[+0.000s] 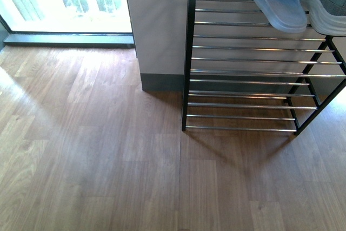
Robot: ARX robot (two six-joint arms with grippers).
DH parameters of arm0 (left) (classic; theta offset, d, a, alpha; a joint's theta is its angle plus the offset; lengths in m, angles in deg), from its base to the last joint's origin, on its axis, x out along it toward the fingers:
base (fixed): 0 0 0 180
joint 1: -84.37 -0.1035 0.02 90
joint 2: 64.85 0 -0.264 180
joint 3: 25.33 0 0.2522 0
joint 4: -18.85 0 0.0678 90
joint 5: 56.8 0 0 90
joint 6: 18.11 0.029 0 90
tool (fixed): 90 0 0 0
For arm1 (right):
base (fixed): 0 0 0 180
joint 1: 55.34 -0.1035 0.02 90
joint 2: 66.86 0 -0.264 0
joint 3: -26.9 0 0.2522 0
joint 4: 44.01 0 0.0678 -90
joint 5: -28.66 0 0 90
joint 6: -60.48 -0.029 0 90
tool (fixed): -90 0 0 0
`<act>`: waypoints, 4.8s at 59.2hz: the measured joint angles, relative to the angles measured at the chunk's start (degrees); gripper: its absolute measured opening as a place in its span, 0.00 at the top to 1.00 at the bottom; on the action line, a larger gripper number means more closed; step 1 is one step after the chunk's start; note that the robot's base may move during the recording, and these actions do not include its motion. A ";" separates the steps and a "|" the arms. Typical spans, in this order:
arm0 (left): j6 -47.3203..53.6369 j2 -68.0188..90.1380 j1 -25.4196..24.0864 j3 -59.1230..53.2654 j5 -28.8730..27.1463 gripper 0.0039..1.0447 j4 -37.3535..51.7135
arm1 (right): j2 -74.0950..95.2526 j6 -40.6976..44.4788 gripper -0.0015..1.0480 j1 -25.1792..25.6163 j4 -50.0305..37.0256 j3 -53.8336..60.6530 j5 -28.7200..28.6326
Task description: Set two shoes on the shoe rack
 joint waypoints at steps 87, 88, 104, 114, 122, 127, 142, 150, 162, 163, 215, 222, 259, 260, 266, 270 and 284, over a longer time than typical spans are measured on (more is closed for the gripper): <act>0.00 0.00 0.00 0.00 -0.02 0.98 0.00 | -43.17 0.02 0.98 -0.11 37.44 3.89 0.02; 0.00 0.00 0.00 0.00 -0.02 0.98 0.00 | -43.45 0.02 0.98 -0.11 37.73 3.89 0.02; 0.00 0.00 0.00 0.00 0.07 0.98 0.00 | -53.07 0.04 0.98 -0.15 47.76 3.87 0.04; 0.00 0.00 0.00 0.00 0.00 0.98 0.00 | -53.22 0.07 0.90 -0.15 47.76 3.87 0.04; 0.00 0.00 0.00 0.00 0.00 0.98 0.00 | -53.22 0.07 0.70 -0.15 47.76 3.87 0.04; 0.00 0.00 0.00 0.00 -0.02 0.98 0.00 | -53.22 0.07 0.56 -0.15 47.74 3.87 0.04; 0.00 0.00 0.00 0.00 -0.04 0.98 0.00 | -53.27 0.04 0.09 -0.15 47.76 3.87 -0.17; 0.00 0.00 0.02 0.00 -0.04 0.98 0.00 | -53.27 0.07 0.09 -0.15 47.76 3.87 -0.17; 0.00 0.09 0.07 0.00 0.26 0.98 0.00 | -53.33 0.07 0.09 -0.15 47.80 3.87 0.22; 0.00 0.09 0.04 0.00 0.24 0.98 0.00 | -53.31 0.07 0.09 -0.15 47.80 3.87 0.20; -10.99 84.08 -4.87 53.86 23.15 0.98 19.74 | -53.31 0.07 0.09 -0.15 47.80 3.87 0.04; -3.56 94.29 -4.61 65.70 23.21 0.98 15.74 | -53.31 0.07 0.09 -0.15 47.80 3.87 0.04; 7.78 118.90 -0.44 106.42 26.88 0.98 5.25 | -53.31 0.04 0.09 -0.15 47.80 3.87 0.04; 7.82 119.58 -0.35 107.45 26.71 0.98 4.87 | -53.31 0.07 0.09 -0.15 47.80 3.87 0.04; 8.50 122.55 -0.24 110.66 24.83 0.98 3.98 | -53.31 0.07 0.09 -0.15 47.80 3.87 0.04; 9.16 125.20 -0.26 112.54 23.32 0.98 3.72 | -53.31 0.07 0.09 -0.15 47.80 3.87 0.04; 11.32 133.63 -0.68 118.44 20.17 0.98 3.63 | -53.31 0.07 0.09 -0.15 47.80 3.87 0.04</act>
